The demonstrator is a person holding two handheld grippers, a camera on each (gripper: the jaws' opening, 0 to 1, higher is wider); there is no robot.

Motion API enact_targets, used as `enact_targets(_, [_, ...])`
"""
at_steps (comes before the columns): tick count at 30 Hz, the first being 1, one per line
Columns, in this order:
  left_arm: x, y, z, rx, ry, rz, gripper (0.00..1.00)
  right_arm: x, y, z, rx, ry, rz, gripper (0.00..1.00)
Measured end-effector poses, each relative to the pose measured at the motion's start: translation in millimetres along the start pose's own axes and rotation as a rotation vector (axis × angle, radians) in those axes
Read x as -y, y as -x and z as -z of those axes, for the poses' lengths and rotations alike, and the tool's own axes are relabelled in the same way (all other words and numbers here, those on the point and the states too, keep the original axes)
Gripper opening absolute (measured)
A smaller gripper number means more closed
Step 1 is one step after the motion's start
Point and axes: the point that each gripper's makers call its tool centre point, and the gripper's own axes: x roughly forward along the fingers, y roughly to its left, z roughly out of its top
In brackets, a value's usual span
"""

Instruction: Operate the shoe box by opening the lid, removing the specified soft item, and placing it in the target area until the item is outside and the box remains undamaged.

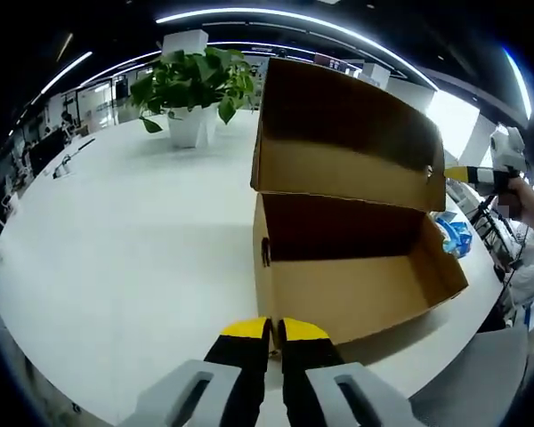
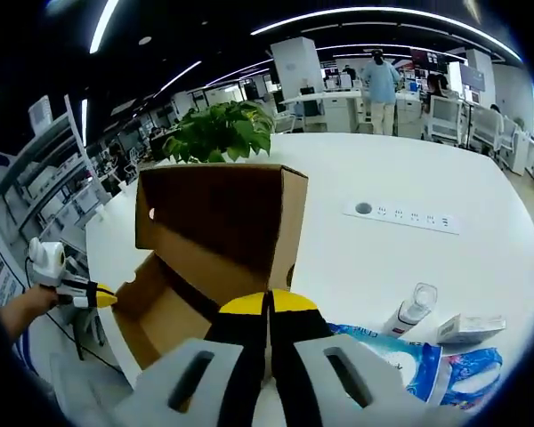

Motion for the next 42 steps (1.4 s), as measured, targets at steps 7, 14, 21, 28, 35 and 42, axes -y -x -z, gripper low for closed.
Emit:
enact_targets(7, [0.6,0.0,-0.1,0.002,-0.003,0.002,0.04,-3.9,6.8,6.6,0.007,-0.021,-0.006,0.0])
enact_targets(14, [1.0,1.0,0.5,0.004,-0.005,0.007,0.04,-8.6,12.9,13.0,0.012,-0.028,-0.007,0.0])
enact_targets(21, [1.1,1.6,1.0,0.009,-0.007,0.015,0.04,-11.3,17.6,19.2,0.019,-0.029,-0.007,0.0])
enact_targets(28, [1.6,1.6,0.8,0.009,-0.027,0.018,0.05,-12.5,22.1,25.2,0.03,-0.057,-0.012,0.0])
enact_targets(35, [2.1,3.4,-0.9,0.013,-0.059,0.022,0.06,-13.9,24.9,30.8,0.037,-0.061,-0.009,0.0])
enact_targets(42, [-3.3,16.7,-24.1,0.096,-0.04,0.012,0.12,-16.6,27.1,37.6,0.045,-0.067,-0.004,0.0])
